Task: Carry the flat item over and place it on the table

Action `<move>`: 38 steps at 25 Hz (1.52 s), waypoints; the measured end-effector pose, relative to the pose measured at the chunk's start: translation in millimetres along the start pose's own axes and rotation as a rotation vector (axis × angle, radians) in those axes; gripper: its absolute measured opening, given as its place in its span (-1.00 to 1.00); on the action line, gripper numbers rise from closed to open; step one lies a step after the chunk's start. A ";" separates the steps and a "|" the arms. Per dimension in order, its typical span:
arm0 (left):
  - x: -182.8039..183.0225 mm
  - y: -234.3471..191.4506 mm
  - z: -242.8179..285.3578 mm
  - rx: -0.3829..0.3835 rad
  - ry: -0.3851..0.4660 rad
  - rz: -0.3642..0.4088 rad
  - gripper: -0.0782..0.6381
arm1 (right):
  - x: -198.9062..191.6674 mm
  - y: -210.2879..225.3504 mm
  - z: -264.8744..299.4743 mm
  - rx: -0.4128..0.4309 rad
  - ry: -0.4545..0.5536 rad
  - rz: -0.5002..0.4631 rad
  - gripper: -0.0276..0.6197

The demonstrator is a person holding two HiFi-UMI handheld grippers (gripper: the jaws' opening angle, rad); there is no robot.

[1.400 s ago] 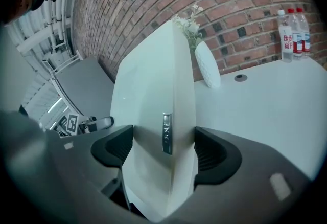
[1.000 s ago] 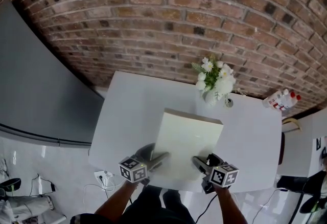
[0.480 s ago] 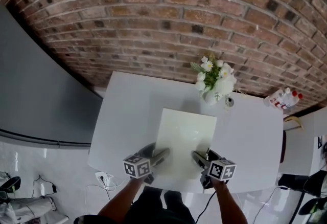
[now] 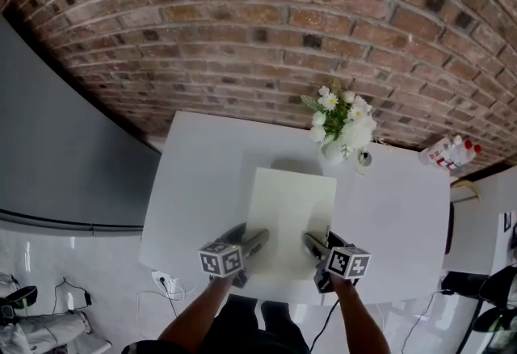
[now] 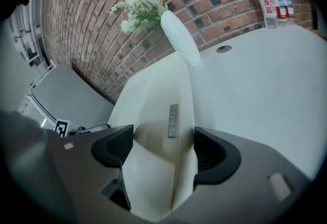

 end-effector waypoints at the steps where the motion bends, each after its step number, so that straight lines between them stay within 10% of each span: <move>1: -0.3 -0.7 1.2 0.004 -0.004 -0.004 0.22 | -0.1 1.0 1.1 -0.004 -0.001 0.002 0.21; 23: -7.0 -10.8 8.9 0.046 -0.069 -0.038 0.22 | -4.0 13.6 14.4 -0.027 -0.050 0.043 0.25; 38: 20.7 19.5 -31.2 0.080 0.052 0.219 0.15 | 17.2 -9.9 -37.6 -0.013 0.053 -0.203 -0.39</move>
Point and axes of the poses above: the fingertips, and each gripper's own axes: z forward along the fingers, y to its right, x out of its top, the point moved 8 cm from there along -z, backward along the fingers, and after that the axes turned 1 degree about y, right-handed, at the moved point
